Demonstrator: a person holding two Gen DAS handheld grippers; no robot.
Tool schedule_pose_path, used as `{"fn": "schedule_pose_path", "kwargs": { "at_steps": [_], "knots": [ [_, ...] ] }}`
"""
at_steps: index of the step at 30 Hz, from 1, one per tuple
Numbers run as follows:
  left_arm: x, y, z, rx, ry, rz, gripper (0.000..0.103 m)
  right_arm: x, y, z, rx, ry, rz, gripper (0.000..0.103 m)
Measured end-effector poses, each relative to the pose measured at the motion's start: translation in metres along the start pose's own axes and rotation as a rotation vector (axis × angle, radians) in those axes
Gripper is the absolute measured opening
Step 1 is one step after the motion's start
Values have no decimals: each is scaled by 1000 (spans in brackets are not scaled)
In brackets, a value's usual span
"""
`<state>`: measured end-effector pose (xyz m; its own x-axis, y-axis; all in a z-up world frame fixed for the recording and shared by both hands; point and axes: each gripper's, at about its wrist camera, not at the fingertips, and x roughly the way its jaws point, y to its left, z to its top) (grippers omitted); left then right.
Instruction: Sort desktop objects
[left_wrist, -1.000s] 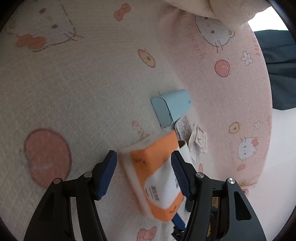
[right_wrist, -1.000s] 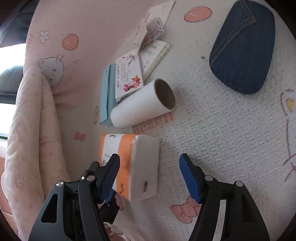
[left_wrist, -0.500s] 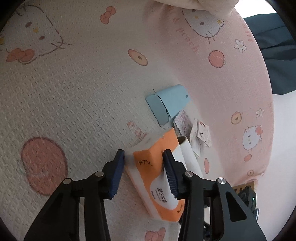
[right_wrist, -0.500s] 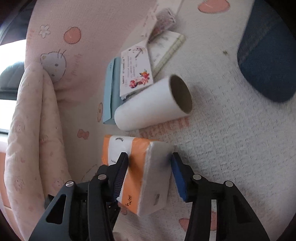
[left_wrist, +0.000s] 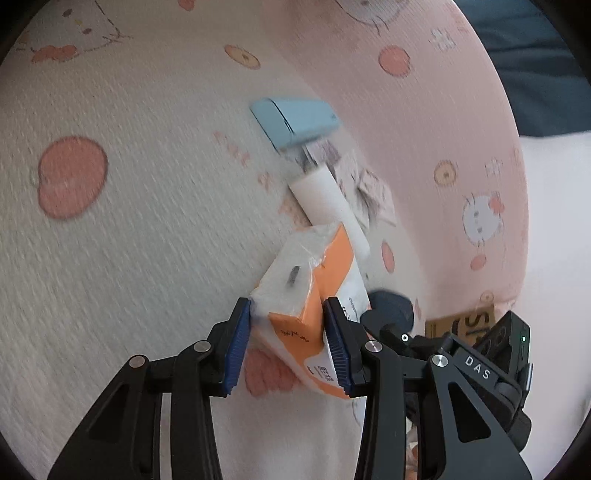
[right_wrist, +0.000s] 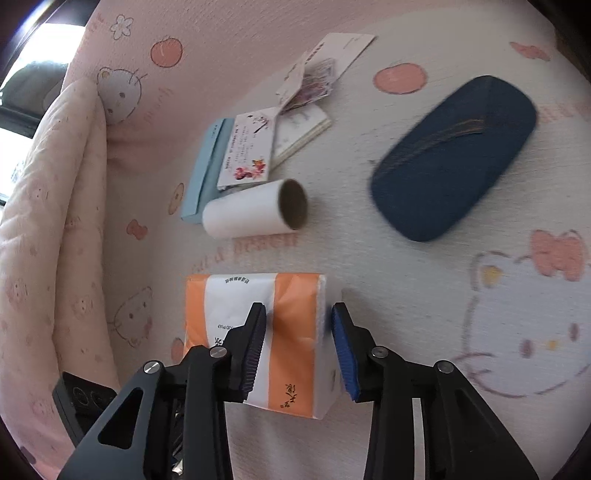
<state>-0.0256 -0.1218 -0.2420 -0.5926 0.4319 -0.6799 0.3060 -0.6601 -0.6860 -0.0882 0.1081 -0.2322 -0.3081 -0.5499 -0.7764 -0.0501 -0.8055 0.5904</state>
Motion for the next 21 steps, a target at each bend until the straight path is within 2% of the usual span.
{"fn": "schedule_pose_path", "kwargs": {
  "at_steps": [3, 8, 11, 14, 21],
  "knots": [
    [0, -2, -8, 28, 26, 1, 44, -5, -11, 0, 38, 14, 14, 34],
    [-6, -3, -16, 21, 73, 8, 46, -11, -12, -1, 38, 24, 15, 35],
    [-13, 0, -16, -4, 84, 11, 49, -13, -8, -2, 50, 25, 13, 39],
    [-20, 6, -12, -54, 97, 14, 52, -15, -10, -7, 57, 31, -1, 54],
    [-36, 6, -2, -10, 54, 84, 60, -20, -20, -26, 117, 34, 42, 56]
  ]
}}
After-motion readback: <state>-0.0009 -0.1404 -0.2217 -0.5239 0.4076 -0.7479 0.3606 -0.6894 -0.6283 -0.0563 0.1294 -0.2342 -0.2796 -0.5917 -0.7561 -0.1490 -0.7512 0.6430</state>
